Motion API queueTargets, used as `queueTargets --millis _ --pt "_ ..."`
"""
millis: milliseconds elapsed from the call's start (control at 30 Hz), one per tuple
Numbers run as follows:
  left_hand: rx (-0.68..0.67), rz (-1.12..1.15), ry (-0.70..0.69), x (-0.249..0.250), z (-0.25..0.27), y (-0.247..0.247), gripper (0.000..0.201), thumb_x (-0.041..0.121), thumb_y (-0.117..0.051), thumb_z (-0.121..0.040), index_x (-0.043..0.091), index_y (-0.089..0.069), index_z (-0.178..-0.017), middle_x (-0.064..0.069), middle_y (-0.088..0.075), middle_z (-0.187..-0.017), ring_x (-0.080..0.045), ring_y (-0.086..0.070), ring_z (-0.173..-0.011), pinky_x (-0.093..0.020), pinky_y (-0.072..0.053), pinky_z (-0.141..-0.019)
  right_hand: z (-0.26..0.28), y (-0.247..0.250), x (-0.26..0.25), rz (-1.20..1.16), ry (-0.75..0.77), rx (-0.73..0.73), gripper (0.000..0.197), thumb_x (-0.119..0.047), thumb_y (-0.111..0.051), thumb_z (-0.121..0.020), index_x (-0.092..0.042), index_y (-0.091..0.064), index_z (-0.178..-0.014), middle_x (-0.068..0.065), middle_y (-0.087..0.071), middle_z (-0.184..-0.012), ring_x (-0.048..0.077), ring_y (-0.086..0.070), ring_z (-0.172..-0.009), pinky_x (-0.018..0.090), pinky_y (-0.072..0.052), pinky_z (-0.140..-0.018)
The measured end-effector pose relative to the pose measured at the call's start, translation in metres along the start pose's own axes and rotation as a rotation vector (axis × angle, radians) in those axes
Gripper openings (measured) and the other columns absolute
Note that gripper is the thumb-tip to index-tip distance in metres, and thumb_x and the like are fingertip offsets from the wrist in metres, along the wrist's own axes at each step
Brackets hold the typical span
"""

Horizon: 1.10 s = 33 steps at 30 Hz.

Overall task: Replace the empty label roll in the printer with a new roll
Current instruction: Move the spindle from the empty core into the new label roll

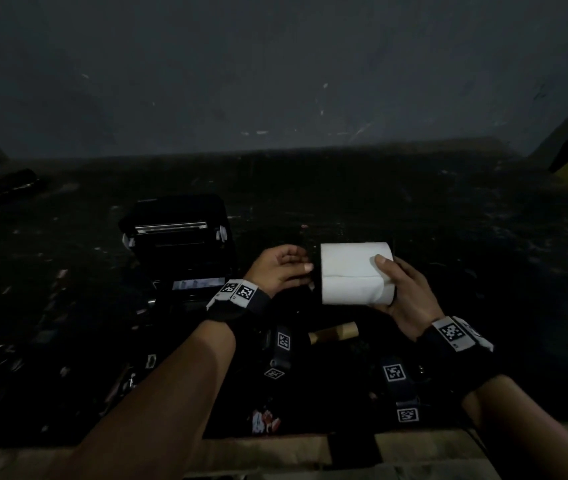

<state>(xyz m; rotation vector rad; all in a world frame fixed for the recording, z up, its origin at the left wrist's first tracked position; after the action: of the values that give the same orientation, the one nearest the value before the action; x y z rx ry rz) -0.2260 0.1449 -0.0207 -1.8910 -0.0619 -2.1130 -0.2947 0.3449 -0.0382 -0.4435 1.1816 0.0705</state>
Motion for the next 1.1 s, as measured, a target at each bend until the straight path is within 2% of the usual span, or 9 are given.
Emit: queueTargets --millis 67,200,333,467,633,733,1100 --pt "0.005 -0.006 -0.006 0.004 0.000 0.003 0.023 -0.011 -0.056 -0.084 0.012 -0.059 -0.086 -0.003 -0.060 -0.085 -0.010 -0.063 -0.077 -0.021 -0.058 -0.068 0.004 -0.007 -0.003 0.018 0.022 -0.020 0.034 -0.028 -0.068 -0.081 -0.019 -0.059 -0.113 0.009 -0.067 -0.107 0.026 -0.065 -0.095 0.045 -0.056 -0.077" --pt "-0.013 -0.007 0.004 0.007 0.002 0.008 0.023 -0.011 -0.056 -0.084 0.012 -0.060 -0.087 -0.003 -0.061 -0.085 -0.006 -0.066 -0.072 -0.022 -0.058 -0.069 0.008 -0.015 -0.005 0.017 0.038 -0.011 0.043 -0.028 -0.068 -0.080 -0.017 -0.057 -0.120 0.010 -0.066 -0.111 0.029 -0.064 -0.099 0.045 -0.056 -0.076" --pt "0.015 0.040 -0.017 0.009 0.005 0.013 0.024 -0.011 -0.057 -0.083 0.012 -0.062 -0.089 -0.004 -0.062 -0.086 -0.005 -0.068 -0.070 -0.020 -0.060 -0.067 0.008 -0.023 -0.006 0.009 0.044 -0.024 0.045 -0.029 -0.068 -0.079 -0.016 -0.057 -0.121 0.013 -0.064 -0.118 0.032 -0.062 -0.104 0.048 -0.055 -0.081" --pt "0.028 0.075 -0.025 0.009 0.011 0.016 0.027 -0.013 -0.054 -0.084 0.013 -0.062 -0.088 -0.005 -0.061 -0.084 -0.001 -0.068 -0.063 -0.017 -0.059 -0.065 0.010 -0.031 -0.007 -0.002 0.065 -0.056 0.038 -0.028 -0.066 -0.081 -0.015 -0.059 -0.117 0.013 -0.064 -0.114 0.029 -0.064 -0.097 0.044 -0.056 -0.076" --pt "0.063 0.101 -0.033 0.009 0.017 0.022 0.030 -0.014 -0.055 -0.083 0.015 -0.061 -0.089 -0.004 -0.059 -0.082 0.001 -0.067 -0.060 -0.016 -0.057 -0.064 0.009 -0.037 -0.005 -0.035 0.056 -0.072 0.044 -0.029 -0.066 -0.081 -0.016 -0.056 -0.121 0.014 -0.064 -0.116 0.031 -0.063 -0.099 0.052 -0.054 -0.086" --pt "0.069 0.105 -0.035 0.008 0.019 0.026 0.030 -0.014 -0.054 -0.083 0.015 -0.061 -0.089 -0.004 -0.059 -0.082 0.001 -0.067 -0.060 -0.016 -0.057 -0.063 0.009 -0.041 -0.004 -0.034 0.056 -0.085 0.048 -0.031 -0.068 -0.079 -0.016 -0.055 -0.124 0.014 -0.063 -0.119 0.032 -0.063 -0.104 0.052 -0.054 -0.086" --pt "0.142 0.094 -0.085 0.014 0.021 0.034 0.028 -0.011 -0.059 -0.082 0.014 -0.064 -0.091 -0.004 -0.063 -0.084 -0.004 -0.067 -0.068 -0.018 -0.056 -0.067 0.014 -0.050 -0.008 0.017 0.080 -0.092 0.042 -0.032 -0.067 -0.080 -0.019 -0.058 -0.119 0.013 -0.064 -0.118 0.031 -0.062 -0.106 0.055 -0.051 -0.090"
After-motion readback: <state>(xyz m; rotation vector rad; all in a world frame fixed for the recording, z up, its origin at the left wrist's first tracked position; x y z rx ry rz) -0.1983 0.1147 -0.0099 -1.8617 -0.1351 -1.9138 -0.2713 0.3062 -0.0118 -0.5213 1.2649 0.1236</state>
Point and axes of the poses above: each hand's wrist, its own z-axis away from the middle knuckle, its own y-axis out of the back of the hand, x = y × z, the point moved 5 cm from there along -z, towards the middle knuckle
